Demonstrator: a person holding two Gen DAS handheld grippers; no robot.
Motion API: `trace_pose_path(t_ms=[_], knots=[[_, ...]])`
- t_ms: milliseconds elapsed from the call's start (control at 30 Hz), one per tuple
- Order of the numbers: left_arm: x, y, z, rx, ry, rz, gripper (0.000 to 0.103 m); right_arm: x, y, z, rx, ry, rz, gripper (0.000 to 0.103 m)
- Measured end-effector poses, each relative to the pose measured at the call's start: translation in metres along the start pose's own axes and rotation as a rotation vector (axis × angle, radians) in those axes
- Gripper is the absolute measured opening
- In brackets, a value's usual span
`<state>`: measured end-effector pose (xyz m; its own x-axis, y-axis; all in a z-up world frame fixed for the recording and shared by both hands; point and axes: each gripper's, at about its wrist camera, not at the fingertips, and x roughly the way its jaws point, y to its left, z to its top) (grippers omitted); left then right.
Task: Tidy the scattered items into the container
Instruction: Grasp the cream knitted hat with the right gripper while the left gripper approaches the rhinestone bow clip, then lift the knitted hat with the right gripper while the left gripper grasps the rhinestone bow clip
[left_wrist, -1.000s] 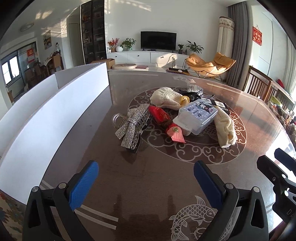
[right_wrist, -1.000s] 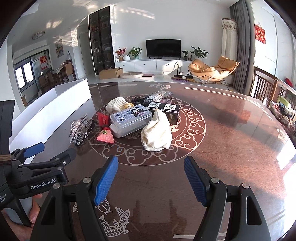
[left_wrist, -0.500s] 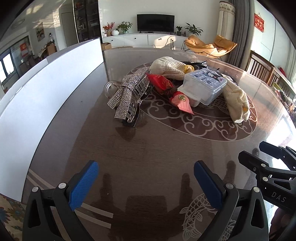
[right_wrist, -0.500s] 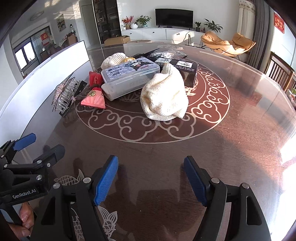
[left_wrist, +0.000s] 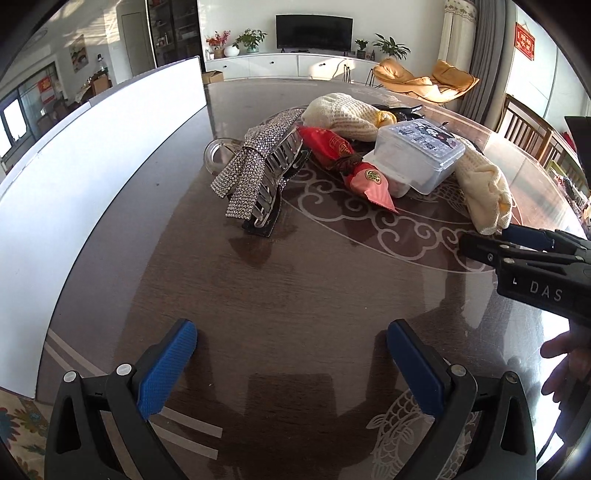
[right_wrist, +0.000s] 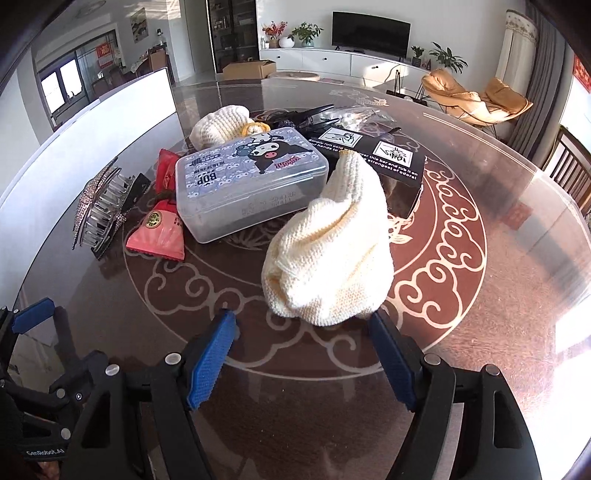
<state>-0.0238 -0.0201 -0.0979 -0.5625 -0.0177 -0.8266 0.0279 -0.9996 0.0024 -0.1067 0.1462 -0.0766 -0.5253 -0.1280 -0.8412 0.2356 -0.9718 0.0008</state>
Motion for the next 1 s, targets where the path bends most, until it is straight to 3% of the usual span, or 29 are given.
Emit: trace_pose_path(t_ms=[400,467,500,533,767,900,1000], knots=[[-0.001,0.004,0.003,0.039,0.033,-0.025,0.103,0.034,-0.018,0.055,0.008,0.002,-0.009,0.076],[0.001,0.006,0.007,0.069,0.055,-0.044,0.103,0.030,-0.019,0.051,-0.001,-0.020,-0.001,0.069],[0.002,0.008,0.010,0.088,0.066,-0.056,0.103,0.027,-0.019,0.048,-0.003,-0.036,0.000,0.050],[0.003,0.012,0.012,0.105,0.077,-0.066,0.103,0.024,-0.021,0.045,0.002,-0.045,0.000,0.045],[0.019,0.044,0.043,0.152,0.109,-0.093,0.103,0.004,-0.028,0.009,0.009,-0.093,0.010,0.045],[0.031,0.047,0.075,0.191,0.107,-0.124,0.103,0.003,-0.030,0.005,0.014,-0.099,0.005,0.045],[0.040,0.044,0.100,0.227,0.085,-0.096,0.103,0.003,-0.031,0.005,0.015,-0.100,0.005,0.045]])
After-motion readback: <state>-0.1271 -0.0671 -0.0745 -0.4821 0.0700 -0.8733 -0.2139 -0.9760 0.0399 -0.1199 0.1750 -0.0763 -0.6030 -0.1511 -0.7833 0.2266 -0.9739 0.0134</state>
